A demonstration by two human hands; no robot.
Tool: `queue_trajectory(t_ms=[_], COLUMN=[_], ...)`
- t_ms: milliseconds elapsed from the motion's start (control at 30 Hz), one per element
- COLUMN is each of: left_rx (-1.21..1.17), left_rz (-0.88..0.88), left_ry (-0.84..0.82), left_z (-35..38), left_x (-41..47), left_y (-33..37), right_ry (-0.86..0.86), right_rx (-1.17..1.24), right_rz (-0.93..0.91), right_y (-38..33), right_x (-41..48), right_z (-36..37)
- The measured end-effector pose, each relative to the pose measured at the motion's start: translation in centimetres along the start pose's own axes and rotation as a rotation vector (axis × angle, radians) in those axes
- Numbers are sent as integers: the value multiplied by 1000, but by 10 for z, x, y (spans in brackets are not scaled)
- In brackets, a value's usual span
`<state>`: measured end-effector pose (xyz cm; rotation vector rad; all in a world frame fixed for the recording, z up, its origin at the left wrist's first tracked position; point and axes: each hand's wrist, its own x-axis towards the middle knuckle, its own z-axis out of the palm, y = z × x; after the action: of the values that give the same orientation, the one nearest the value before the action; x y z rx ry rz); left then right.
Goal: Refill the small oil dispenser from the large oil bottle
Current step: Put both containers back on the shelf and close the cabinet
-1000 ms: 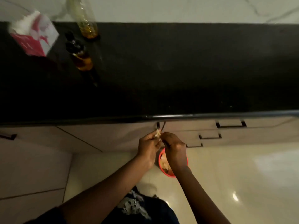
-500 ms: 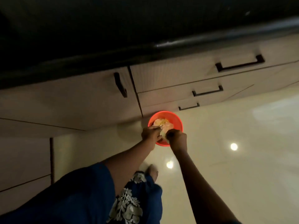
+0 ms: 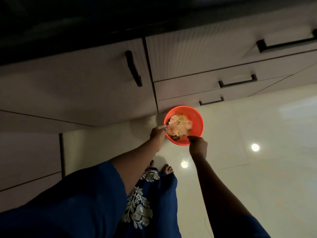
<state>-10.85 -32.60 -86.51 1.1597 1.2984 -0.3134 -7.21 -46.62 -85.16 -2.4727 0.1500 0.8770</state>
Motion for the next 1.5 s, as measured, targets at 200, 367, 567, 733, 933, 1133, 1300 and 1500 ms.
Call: queue_trajectory(t_ms=[200,367,567,733,933,1133,1300,1500], left_rx=[-17,86,35,-30,-179,-298,-290,-290], left_rz=[88,332,555,687,821,847,860,820], left_ry=[27,112,220,342,480,616,766,741], left_z=[-15,-44,-109,-164,-230,-293,-346,-401], left_x=[-58,-120,-197,-255,-296,-300,-279,-252], left_y=[18,48,103,137,171,207,242,293], right_ry=[-13,71,119,179,118,118,147,158], right_rx=[-11,-161,-201,-283,-419,-424,-446,-366], right_rz=[-165,-502,-841,-1144,-1285,-1394,-1404,-1297], right_y=[-48,-103,-174,-228,-303,-371,-441,-513], right_x=[-68,-122,-176,-219,-247,-252,-249,-238], right_z=[-18,-39,-68,-92,-100,-99,-87,-76])
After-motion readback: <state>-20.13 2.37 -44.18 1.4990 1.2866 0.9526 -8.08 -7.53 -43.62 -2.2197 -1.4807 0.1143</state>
